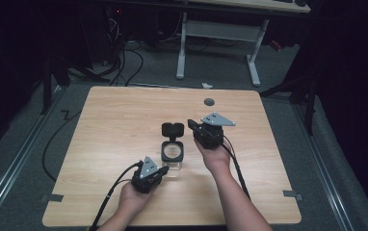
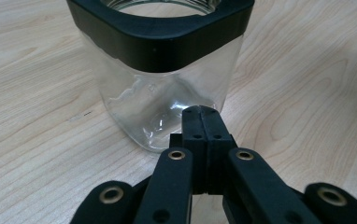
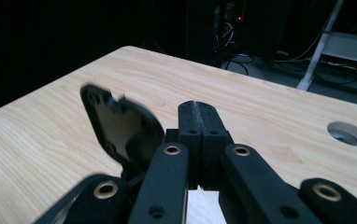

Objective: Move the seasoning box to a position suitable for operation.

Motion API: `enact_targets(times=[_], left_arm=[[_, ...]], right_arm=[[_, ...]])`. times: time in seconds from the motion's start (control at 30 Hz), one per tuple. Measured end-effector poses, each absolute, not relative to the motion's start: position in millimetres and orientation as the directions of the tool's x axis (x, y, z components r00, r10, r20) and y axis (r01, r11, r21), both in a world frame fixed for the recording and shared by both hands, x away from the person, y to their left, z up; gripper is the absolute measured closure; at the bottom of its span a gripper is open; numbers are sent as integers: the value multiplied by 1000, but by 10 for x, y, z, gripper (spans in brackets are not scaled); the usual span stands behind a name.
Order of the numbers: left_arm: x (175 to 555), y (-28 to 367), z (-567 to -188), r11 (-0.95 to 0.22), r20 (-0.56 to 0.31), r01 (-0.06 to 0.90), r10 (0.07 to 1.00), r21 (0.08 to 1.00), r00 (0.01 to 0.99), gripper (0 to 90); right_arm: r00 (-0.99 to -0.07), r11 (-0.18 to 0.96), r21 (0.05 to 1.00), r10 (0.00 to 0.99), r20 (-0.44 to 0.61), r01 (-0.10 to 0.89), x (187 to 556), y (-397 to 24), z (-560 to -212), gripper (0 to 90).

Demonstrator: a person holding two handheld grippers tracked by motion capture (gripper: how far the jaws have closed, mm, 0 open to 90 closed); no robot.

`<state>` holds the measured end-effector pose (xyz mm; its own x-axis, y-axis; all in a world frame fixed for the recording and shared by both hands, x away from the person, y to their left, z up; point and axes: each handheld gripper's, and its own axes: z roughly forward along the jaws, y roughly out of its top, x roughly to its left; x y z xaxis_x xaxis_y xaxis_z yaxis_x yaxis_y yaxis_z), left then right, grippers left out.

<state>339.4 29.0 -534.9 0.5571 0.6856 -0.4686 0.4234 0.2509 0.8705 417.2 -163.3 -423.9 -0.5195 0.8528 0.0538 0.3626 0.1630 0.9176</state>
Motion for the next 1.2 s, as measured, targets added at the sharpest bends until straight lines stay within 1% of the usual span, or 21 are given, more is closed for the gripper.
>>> enact_targets(times=[0.07, 0.3, 0.63, 0.9, 1.2], left_arm=[[3409, 294, -5345, 264, -485, 434, 681, 862, 548, 900], [3420, 303, -5344, 266, -494, 445, 676, 855, 546, 900], [3425, 309, -5342, 267, -508, 460, 663, 847, 549, 900], [3425, 309, -5342, 265, -509, 464, 663, 845, 549, 900], [3419, 299, -5345, 260, -502, 459, 666, 850, 552, 900]], right_arm=[[-523, 170, 919, 851, 45, 355, 4213, -1590, -4199, 900], [-545, 186, 922, 837, 32, 340, 4299, -1422, -4076, 900], [-563, 211, 910, 826, 30, 357, 4318, -1320, -4122, 900], [-579, 224, 911, 815, 21, 347, 4173, -1307, -4166, 900], [-587, 227, 898, 808, 41, 376, 3920, -1390, -4446, 898]])
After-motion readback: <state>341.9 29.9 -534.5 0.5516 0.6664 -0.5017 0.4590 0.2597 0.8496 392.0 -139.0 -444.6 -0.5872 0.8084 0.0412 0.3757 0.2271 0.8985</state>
